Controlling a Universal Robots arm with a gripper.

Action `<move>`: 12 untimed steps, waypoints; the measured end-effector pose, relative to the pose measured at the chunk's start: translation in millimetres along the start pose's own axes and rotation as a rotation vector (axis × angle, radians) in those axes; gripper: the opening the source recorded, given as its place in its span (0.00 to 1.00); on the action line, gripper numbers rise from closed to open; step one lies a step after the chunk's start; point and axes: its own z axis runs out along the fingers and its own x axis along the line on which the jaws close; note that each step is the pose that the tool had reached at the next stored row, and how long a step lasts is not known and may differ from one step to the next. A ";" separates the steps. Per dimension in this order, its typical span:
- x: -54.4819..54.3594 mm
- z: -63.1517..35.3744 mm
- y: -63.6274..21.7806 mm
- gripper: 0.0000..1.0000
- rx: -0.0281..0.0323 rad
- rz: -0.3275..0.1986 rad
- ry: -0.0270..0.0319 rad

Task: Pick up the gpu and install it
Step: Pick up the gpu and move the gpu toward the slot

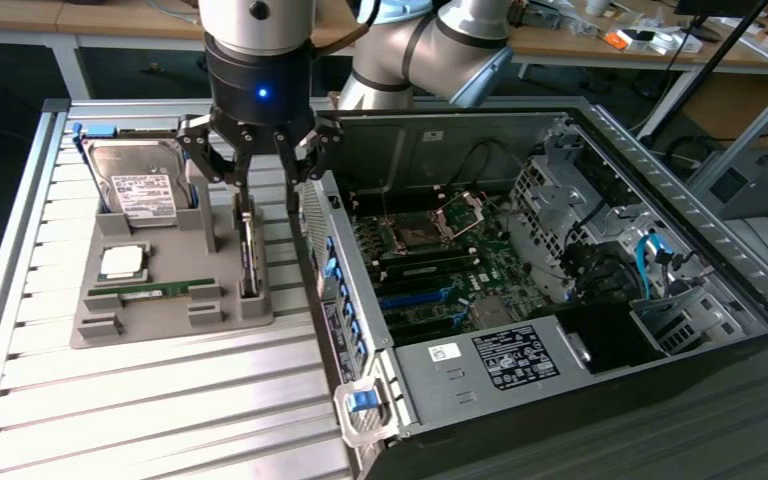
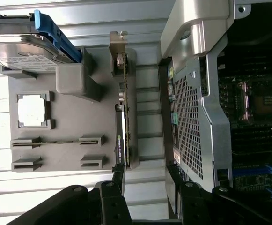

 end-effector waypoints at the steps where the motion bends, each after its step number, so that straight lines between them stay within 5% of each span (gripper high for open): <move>1: 0.0 0.3 0.0 0.48 0.0000 0.000 -0.0001; 12: 0.2 3.5 -0.2 0.48 0.0000 0.000 0.0000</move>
